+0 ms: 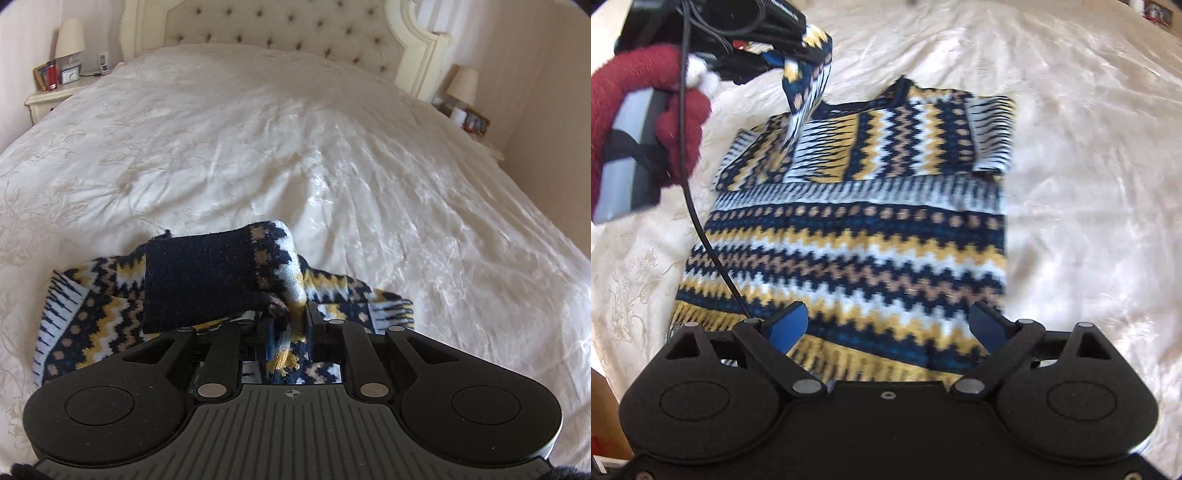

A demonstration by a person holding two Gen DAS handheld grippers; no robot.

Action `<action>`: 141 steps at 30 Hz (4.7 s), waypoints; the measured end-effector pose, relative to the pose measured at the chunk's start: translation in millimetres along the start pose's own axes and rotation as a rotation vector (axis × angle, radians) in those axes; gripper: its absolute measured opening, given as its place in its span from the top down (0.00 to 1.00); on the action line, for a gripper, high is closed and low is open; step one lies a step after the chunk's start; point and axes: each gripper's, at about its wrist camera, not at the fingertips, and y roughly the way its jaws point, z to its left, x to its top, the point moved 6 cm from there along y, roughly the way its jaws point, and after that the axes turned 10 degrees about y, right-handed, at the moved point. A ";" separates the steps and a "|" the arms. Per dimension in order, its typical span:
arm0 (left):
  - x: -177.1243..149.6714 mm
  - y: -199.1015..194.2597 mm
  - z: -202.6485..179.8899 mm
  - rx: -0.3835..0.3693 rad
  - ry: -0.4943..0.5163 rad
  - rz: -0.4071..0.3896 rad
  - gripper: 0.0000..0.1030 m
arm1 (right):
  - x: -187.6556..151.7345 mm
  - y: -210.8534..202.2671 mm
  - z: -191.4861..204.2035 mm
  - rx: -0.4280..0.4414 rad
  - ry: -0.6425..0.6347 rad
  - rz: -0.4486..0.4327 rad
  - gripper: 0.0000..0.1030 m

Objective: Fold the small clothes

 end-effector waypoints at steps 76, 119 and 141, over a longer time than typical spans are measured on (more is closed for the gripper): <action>-140.2 -22.2 203.4 0.216 -0.184 0.275 0.33 | 129.1 82.0 -26.5 -0.237 0.100 -0.103 0.13; -270.4 -99.0 108.4 0.100 -0.015 0.448 0.30 | -91.0 52.3 -36.7 -0.310 0.143 0.161 0.00; -289.1 -86.0 114.7 0.053 -0.062 0.319 0.01 | -124.7 57.2 -34.2 -0.287 0.115 0.025 0.00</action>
